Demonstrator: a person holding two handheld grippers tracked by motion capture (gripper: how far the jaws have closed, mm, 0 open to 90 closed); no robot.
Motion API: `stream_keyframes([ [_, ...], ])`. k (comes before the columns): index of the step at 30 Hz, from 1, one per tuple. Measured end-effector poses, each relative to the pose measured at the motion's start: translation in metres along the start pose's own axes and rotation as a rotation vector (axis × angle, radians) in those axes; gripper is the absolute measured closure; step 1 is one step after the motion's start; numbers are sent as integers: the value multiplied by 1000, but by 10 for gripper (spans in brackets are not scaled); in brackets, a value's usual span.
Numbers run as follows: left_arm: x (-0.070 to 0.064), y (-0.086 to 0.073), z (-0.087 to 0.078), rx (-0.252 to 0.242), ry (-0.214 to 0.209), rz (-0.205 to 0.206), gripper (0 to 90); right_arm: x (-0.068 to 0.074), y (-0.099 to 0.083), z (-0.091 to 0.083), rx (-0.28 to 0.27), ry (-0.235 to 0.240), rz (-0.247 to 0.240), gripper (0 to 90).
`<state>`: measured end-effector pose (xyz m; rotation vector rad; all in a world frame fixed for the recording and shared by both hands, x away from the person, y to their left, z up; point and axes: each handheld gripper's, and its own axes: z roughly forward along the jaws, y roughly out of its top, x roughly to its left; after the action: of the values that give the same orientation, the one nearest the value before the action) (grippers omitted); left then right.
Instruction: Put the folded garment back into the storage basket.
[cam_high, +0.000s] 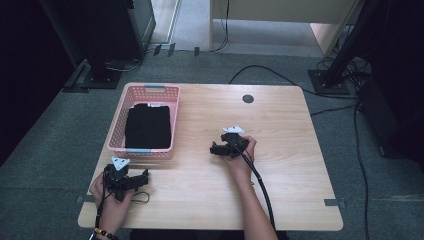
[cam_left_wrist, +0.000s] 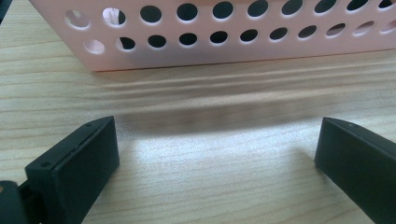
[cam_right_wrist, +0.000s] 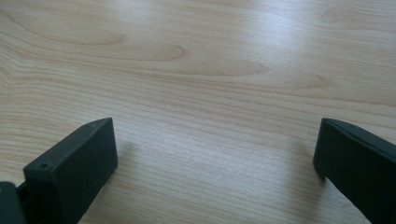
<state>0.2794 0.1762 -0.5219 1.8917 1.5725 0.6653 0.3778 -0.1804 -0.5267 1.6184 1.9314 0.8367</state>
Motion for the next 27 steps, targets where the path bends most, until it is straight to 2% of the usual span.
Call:
stream_keyframes([
  [27,0,0,0,0,0,0,0,-23,-11,-12,2,-30,31,0],
])
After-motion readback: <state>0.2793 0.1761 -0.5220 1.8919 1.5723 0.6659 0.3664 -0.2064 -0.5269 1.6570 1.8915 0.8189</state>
